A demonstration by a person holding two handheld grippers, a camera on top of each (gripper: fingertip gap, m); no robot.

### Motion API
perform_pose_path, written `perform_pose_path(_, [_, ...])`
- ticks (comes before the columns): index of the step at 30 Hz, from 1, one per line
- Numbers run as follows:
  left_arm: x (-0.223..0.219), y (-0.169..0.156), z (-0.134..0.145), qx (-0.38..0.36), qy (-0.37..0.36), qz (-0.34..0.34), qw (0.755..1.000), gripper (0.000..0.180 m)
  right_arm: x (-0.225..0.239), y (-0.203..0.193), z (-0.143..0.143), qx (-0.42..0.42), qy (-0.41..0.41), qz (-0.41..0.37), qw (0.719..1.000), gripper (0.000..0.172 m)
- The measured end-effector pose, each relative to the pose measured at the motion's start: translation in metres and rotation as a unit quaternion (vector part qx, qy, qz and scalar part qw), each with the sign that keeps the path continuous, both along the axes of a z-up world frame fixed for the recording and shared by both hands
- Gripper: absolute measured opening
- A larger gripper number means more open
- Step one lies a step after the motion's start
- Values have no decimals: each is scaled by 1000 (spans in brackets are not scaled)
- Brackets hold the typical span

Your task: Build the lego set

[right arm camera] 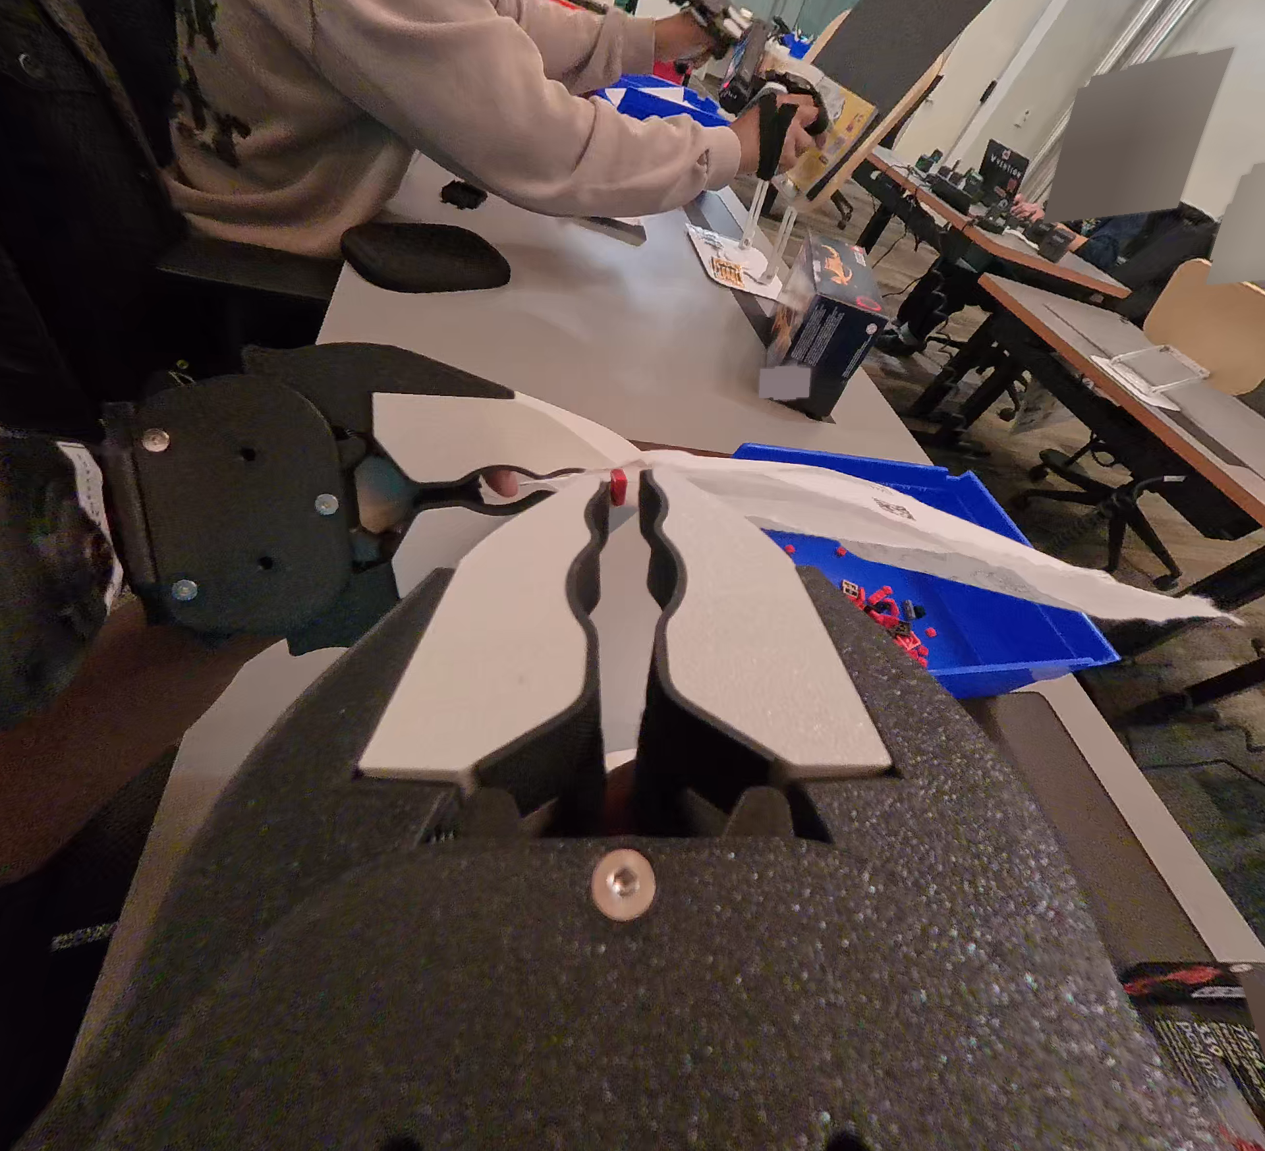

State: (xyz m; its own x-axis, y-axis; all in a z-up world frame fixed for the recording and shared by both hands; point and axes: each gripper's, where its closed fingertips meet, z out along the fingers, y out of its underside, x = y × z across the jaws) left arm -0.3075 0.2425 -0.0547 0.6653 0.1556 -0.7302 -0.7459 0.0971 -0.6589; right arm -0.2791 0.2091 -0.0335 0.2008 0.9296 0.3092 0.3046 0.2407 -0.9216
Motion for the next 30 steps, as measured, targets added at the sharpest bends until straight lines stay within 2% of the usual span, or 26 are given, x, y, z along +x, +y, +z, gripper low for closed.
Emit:
perform_pose_path(6, [0, 2, -3, -8, -8, -3, 1000, 0, 1, 0, -1, 9, -7, 9, 1000, 3])
perform_pose_path(9, [-11, 2, -6, -7, -34, -5, 999, 0, 4, -1, 14, 2, 15, 33, 999, 4])
perform_pose_path(11, [-21, -1, -5, -3, -70, -15, 997, 0, 10, 12, 28, 5, 34, 27, 999, 3])
perform_pose_path(13, [-32, -4, -6, -5, -122, -33, 992, 0, 15, 46, 34, 3, 44, -5, 999, 3])
perform_pose_path(15, [-46, -9, -5, -2, -177, -45, 983, 0, 14, 93, 11, -23, 9, -37, 999, 3])
perform_pose_path(18, [-62, -17, -2, 12, -266, -87, 960, 0, -6, 160, -48, -95, -61, -60, 992, 3])
perform_pose_path(20, [-70, -24, 2, 27, -316, -118, 941, 0, -22, 189, -84, -130, -103, -63, 984, 3])
perform_pose_path(22, [-78, -30, 4, 35, -333, -127, 934, 0, -34, 211, -110, -146, -130, -74, 978, 3])
perform_pose_path(26, [-86, -32, 0, 29, -319, -107, 941, 0, -45, 236, -143, -149, -184, -90, 967, 23])
perform_pose_path(30, [-86, -30, -2, 26, -324, -112, 939, 0, -45, 247, -144, -131, -196, -96, 967, 32])
